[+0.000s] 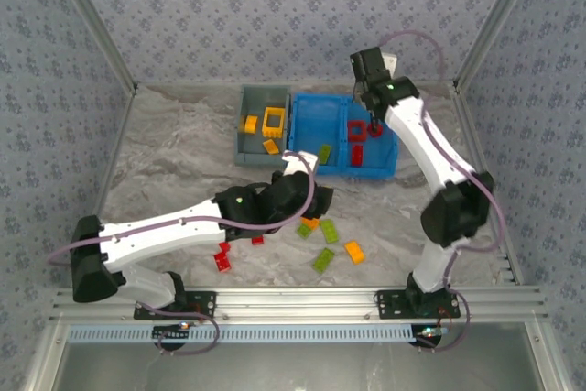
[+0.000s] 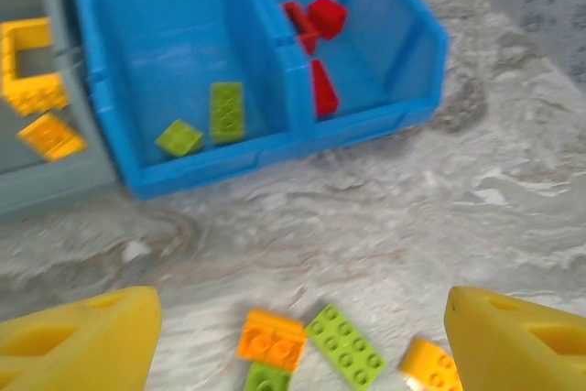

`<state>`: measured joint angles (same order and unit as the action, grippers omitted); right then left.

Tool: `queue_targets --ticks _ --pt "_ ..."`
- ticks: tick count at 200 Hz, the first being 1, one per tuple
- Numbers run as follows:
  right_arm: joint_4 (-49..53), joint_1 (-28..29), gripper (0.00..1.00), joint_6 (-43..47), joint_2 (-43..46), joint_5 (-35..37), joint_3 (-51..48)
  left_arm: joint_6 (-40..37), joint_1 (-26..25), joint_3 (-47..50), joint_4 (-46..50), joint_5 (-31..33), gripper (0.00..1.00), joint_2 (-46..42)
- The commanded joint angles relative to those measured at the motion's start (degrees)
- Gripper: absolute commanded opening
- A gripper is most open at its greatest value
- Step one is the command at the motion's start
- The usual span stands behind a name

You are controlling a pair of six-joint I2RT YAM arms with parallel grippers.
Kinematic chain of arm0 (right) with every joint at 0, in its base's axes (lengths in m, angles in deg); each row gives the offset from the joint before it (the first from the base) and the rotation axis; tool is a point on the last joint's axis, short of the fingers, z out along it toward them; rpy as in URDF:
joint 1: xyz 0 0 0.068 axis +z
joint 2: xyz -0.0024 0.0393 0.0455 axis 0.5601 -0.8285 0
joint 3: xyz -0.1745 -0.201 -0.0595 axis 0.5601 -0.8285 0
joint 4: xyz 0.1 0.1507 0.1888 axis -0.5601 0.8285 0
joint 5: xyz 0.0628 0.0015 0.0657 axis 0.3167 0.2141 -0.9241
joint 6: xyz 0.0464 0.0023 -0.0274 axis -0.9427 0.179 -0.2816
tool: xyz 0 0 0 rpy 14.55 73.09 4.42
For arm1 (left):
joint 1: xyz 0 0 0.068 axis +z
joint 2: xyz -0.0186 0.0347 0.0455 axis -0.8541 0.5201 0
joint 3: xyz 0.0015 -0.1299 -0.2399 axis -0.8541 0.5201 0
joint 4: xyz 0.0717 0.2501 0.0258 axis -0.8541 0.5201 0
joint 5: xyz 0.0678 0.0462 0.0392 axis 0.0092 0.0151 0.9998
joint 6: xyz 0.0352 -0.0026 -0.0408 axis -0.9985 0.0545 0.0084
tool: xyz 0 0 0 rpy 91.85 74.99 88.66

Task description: Sort the legos into containers by color

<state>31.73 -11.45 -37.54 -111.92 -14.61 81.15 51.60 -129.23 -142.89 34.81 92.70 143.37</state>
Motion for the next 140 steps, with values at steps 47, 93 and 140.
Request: queue_targets --ticks 47,93,140 --pt "-6.5 16.6 0.63 -0.1 29.5 -7.2 -27.6 8.0 10.4 9.9 19.4 -7.1 0.79 -10.6" --pt "-9.3 30.6 0.64 -3.3 37.7 -15.6 -43.6 2.3 23.5 14.3 25.5 -18.8 0.76 -10.2" --pt "-14.6 37.6 0.64 -9.3 37.8 -14.8 -50.6 -5.0 28.3 15.7 20.1 -26.7 0.76 -2.0"
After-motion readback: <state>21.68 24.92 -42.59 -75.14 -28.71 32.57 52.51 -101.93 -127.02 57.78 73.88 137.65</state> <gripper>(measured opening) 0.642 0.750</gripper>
